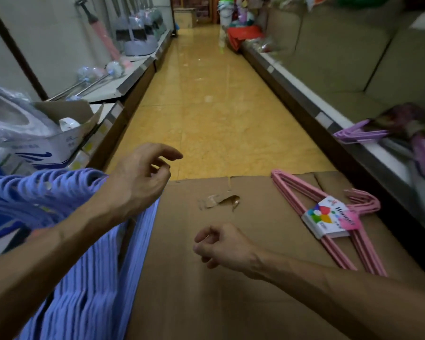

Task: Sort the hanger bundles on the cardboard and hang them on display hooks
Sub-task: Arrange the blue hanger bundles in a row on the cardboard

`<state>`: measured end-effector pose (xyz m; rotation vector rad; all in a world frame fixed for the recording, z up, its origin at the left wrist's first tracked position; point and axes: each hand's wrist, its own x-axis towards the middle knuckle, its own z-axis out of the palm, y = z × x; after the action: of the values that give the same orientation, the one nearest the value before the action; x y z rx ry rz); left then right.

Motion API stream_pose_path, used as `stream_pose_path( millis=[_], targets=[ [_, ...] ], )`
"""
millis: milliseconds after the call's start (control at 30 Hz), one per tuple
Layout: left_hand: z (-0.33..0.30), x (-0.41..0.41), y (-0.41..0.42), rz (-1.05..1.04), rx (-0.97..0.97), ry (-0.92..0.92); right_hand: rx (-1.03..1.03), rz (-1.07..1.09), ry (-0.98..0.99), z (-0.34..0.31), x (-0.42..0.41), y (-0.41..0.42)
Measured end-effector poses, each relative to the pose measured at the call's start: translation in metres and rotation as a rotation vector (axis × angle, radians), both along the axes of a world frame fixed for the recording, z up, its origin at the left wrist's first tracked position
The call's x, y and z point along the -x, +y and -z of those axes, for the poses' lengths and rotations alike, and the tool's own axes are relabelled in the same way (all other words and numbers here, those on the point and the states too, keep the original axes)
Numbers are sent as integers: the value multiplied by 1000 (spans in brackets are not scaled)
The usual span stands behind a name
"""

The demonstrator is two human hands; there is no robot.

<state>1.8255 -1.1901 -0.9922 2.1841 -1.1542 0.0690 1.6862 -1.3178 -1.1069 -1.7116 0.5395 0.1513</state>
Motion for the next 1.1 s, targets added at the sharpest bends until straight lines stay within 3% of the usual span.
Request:
stream_pose_path(
  millis=[467, 867, 1100],
  targets=[
    [3, 110, -153, 154, 242, 451, 112, 375, 46, -29, 150, -126],
    [15, 152, -194, 259, 232, 537, 106, 525, 45, -34, 199, -156],
    [16, 170, -205, 303, 233, 578, 168, 615, 185, -16, 224, -173]
  ],
)
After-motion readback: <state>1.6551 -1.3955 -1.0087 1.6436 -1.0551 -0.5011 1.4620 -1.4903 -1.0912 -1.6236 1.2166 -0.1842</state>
